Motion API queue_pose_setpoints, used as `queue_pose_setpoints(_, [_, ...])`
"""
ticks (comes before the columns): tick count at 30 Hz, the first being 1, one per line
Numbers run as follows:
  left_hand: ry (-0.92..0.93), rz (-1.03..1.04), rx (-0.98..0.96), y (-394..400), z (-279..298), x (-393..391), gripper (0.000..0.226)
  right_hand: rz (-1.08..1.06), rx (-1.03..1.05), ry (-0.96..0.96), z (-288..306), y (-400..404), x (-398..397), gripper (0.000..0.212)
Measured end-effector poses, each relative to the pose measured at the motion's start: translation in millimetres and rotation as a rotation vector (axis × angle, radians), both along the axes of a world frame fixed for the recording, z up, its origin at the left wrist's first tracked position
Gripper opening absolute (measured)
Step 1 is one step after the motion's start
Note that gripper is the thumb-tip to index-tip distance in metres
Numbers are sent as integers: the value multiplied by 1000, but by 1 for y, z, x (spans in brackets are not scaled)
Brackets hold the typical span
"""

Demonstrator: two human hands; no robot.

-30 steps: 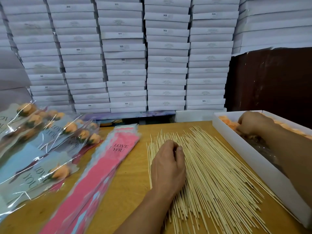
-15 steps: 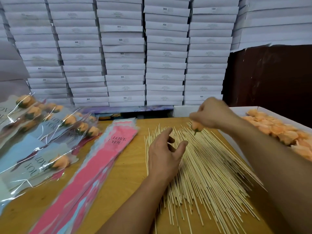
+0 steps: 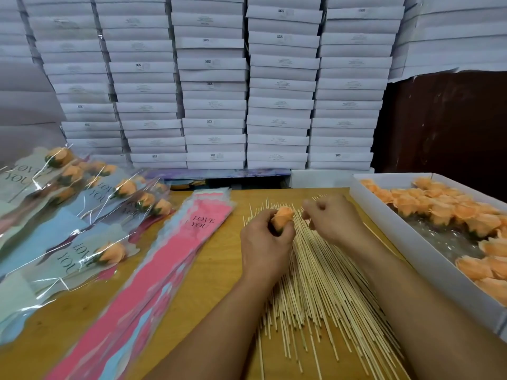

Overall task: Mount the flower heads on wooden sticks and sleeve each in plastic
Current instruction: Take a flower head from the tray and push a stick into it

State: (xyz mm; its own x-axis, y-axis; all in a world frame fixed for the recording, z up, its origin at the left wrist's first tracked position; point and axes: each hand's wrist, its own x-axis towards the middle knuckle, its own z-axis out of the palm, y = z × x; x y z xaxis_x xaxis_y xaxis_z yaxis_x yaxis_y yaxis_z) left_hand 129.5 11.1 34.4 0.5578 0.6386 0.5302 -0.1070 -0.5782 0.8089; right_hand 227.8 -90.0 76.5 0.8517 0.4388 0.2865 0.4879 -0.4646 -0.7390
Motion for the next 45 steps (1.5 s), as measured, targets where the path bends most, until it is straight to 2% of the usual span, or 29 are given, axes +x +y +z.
queue_pose_setpoints(2, [-8,17,-104,3,2,1,12,-55,-235,-110,-11,6,-2,36])
queue_pose_setpoints(4, [-30,19,-188,6,4,1,15,-66,-353,-102,-19,12,-6,36])
queue_pose_setpoints(11, [-73,-28,-339,7,8,-1,22,-96,-466,-115,-29,24,-9,38])
queue_pose_setpoints(14, [-65,-48,-376,7,9,-2,27,-93,-429,-50,-30,23,-7,33])
queue_pose_setpoints(18, [-76,-55,-423,8,10,-2,19,-54,-300,73,-28,16,-3,36])
queue_pose_setpoints(21, [-85,-68,-502,12,8,0,7,-5,-149,203,-27,10,-1,27])
queue_pose_setpoints(24, [-112,-88,-569,15,6,1,8,66,-44,339,-25,5,-1,17])
queue_pose_setpoints(30, [-153,-130,-707,16,11,0,15,108,108,554,-21,-3,2,10])
queue_pose_setpoints(34, [-188,-194,-851,21,15,-4,6,187,202,672,-13,-8,-1,5])
queue_pose_setpoints(36, [-215,-247,-941,24,18,-6,19,275,233,725,-8,-9,-6,15])
queue_pose_setpoints(38, [-256,-304,-1027,27,19,-7,36,353,238,738,-5,-8,-13,34])
queue_pose_setpoints(40, [-283,-344,-1086,30,20,-8,41,395,220,707,-5,-6,-21,40])
queue_pose_setpoints(43, [-309,-371,-1149,32,21,-9,37,401,178,615,-5,-2,-30,23])
queue_pose_setpoints(45, [-320,-386,-1181,33,21,-10,35,403,154,554,-5,-1,-33,23])
